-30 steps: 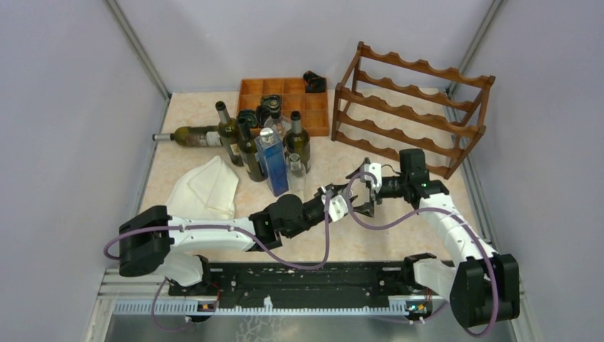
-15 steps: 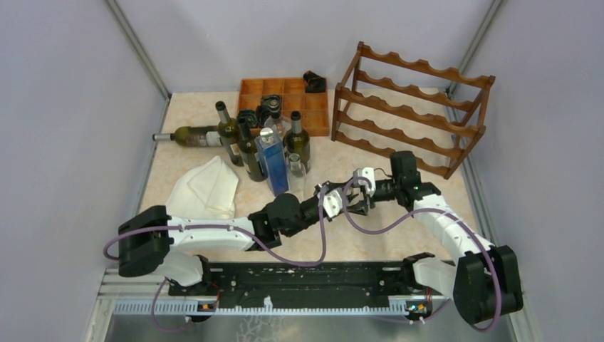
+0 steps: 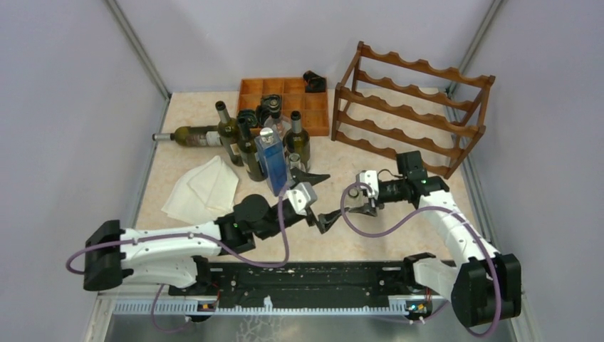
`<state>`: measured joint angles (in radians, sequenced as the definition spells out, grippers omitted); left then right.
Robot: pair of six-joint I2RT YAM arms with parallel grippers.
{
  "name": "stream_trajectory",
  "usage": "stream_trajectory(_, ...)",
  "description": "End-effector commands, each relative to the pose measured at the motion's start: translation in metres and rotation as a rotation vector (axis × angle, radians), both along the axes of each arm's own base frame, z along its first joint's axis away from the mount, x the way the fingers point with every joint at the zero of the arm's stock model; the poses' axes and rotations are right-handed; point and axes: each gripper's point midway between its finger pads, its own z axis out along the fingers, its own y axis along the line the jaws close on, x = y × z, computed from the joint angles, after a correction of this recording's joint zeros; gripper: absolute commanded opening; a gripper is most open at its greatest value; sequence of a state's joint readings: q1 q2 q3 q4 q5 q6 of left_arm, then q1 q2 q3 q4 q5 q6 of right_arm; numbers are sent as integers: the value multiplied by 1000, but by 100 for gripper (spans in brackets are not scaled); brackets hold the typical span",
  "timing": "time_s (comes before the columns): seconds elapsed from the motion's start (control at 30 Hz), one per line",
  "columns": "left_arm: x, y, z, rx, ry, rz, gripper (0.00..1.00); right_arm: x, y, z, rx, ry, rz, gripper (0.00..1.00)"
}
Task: Put the wine bottle on the wine rack
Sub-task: Pick up the wine bottle from the center of the board.
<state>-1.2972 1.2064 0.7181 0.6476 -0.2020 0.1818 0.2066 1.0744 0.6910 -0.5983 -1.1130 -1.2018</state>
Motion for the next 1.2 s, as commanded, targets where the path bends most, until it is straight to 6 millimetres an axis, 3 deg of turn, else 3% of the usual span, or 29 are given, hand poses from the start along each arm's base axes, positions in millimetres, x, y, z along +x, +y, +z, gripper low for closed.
stream_trajectory(0.0, -32, 18, -3, 28, 137, -124, 99, 3, -21, 16, -110, -120, -2, 0)
stream_trajectory(0.1, -58, 30, -13, 68, 218, -233, 99, 3, -42, 12, -268, -148, -15, 0)
stream_trajectory(0.23, -78, 41, -45, 122, 307, -309, 99, -3, -76, 18, -497, -170, 25, 0)
stream_trajectory(0.37, -81, 47, -83, 152, 382, -292, 99, -3, -109, 30, -709, -245, 101, 0)
stream_trajectory(0.53, -80, 49, -113, 154, 412, -275, 99, 21, -147, 40, -976, -488, 203, 0)
stream_trajectory(0.67, -71, 54, -134, 192, 419, -215, 99, 42, -161, 33, -1102, -616, 275, 0)
stream_trajectory(0.77, -60, 59, -138, 177, 422, -147, 99, 56, -164, 24, -1152, -678, 308, 0)
stream_trajectory(1.03, -57, 65, -139, 154, 427, -119, 99, 80, -175, 9, -1182, -717, 341, 0)
stream_trajectory(1.17, -55, 66, -140, 147, 430, -107, 99, 81, -185, -2, -1169, -705, 358, 0)
